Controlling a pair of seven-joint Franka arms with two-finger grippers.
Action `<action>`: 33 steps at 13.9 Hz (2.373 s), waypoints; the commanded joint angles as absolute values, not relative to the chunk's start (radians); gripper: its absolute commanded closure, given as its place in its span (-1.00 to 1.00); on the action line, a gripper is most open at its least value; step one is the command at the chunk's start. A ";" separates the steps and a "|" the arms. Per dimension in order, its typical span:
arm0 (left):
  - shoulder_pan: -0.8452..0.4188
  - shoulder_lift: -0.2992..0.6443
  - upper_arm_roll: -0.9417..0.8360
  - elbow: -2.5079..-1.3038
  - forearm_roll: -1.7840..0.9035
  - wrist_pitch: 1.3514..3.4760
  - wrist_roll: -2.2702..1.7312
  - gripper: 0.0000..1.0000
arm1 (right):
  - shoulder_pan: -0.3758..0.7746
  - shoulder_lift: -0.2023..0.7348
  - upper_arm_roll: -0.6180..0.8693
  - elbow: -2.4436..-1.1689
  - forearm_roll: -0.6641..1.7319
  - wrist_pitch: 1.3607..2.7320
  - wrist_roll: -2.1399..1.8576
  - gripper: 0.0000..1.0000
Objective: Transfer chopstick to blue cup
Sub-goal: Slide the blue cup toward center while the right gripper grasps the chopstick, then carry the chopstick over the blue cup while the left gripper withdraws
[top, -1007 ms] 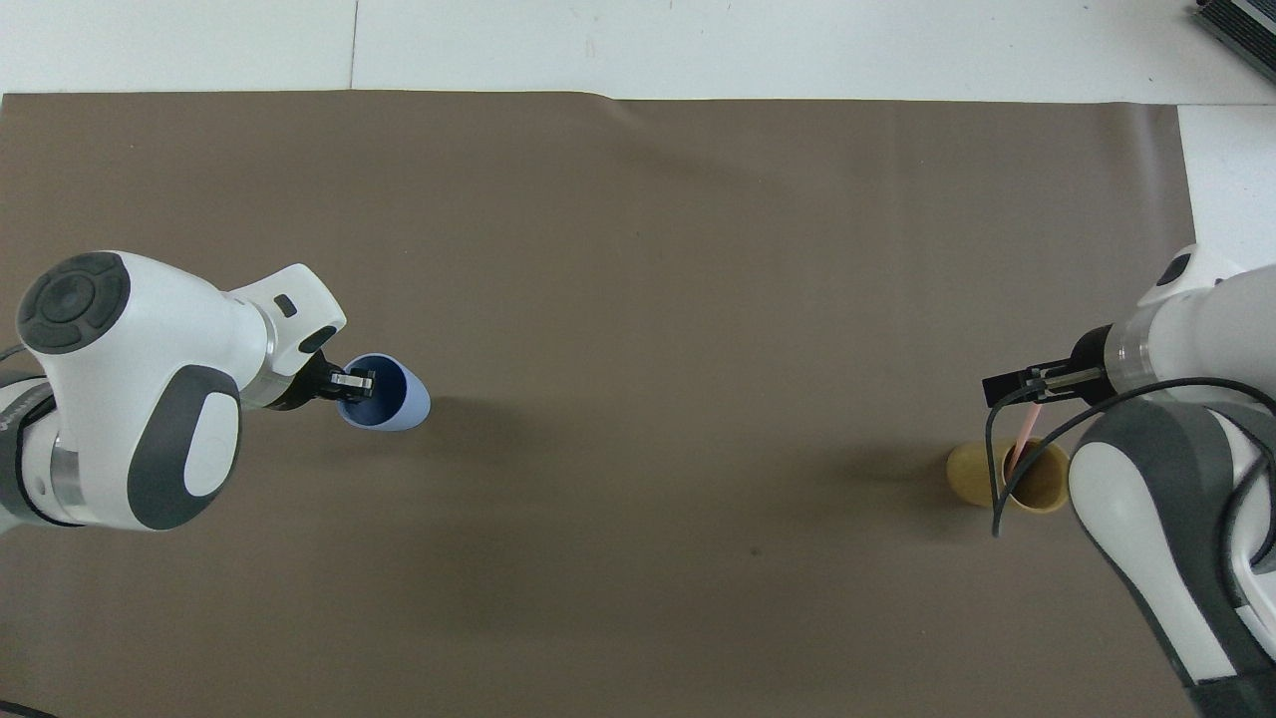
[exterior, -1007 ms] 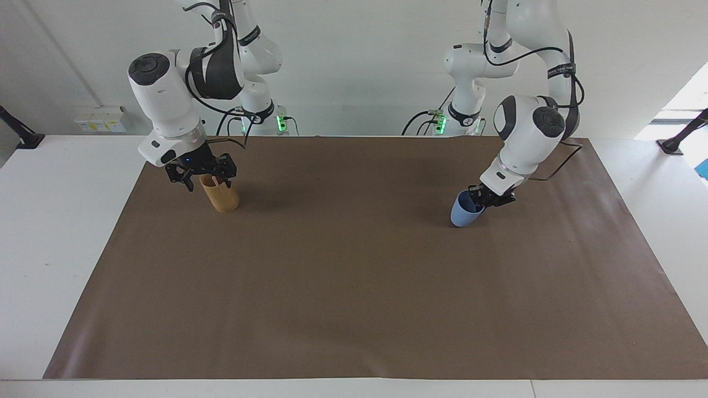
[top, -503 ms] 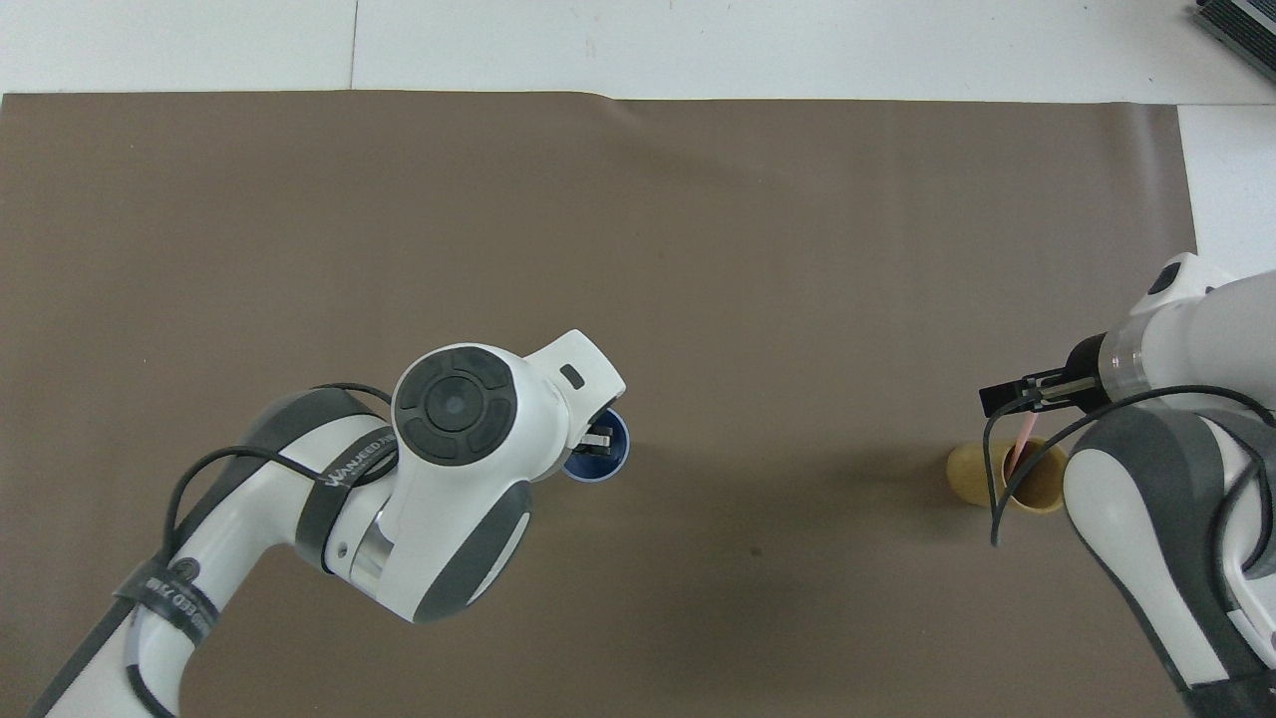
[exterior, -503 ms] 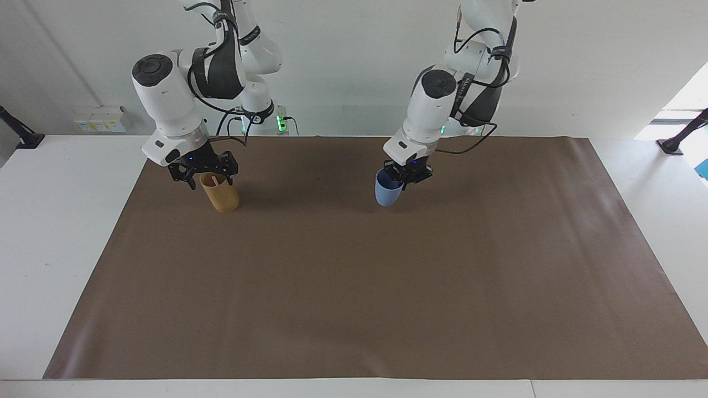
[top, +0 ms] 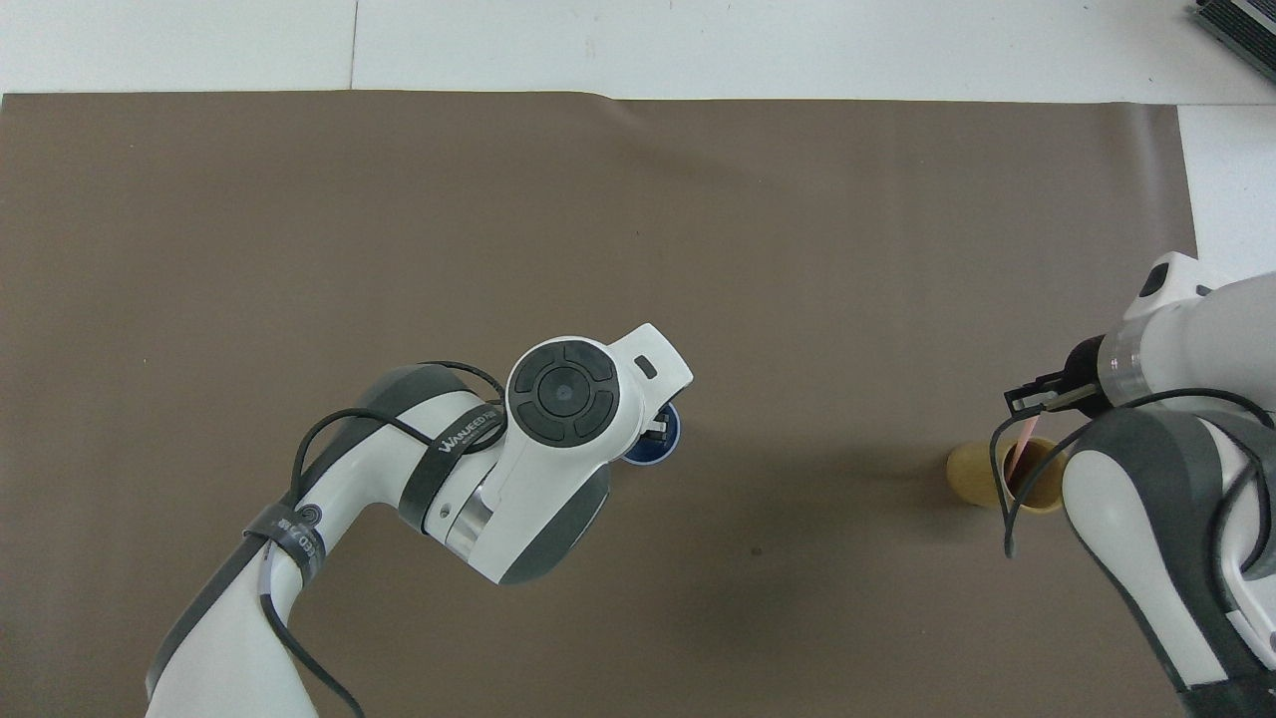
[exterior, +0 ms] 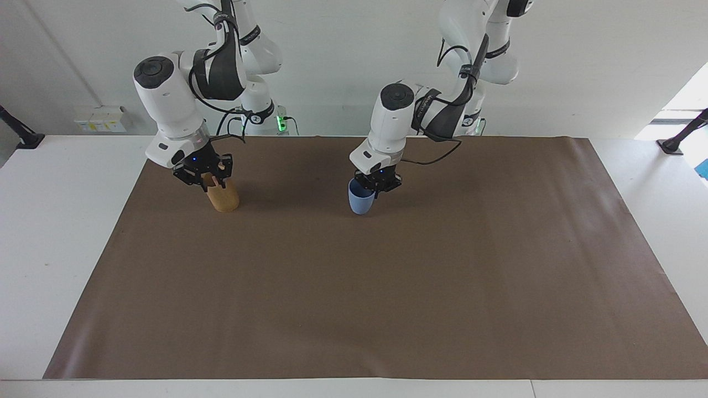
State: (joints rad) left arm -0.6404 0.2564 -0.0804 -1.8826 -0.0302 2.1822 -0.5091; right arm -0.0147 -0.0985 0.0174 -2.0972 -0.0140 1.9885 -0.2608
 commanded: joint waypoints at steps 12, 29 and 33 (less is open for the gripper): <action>-0.556 0.203 -0.051 -1.858 0.005 2.145 -0.542 -1.00 | -0.034 -0.130 0.005 -1.867 -0.017 1.818 -0.105 1.00; 0.014 -0.035 -0.052 -1.879 0.018 1.875 0.241 -1.00 | 0.280 -0.085 0.031 -1.779 0.058 1.841 1.141 1.00; 0.009 -0.029 -0.054 -1.722 0.017 1.731 0.242 -1.00 | 0.349 -0.063 0.031 -1.775 0.048 1.914 1.351 1.00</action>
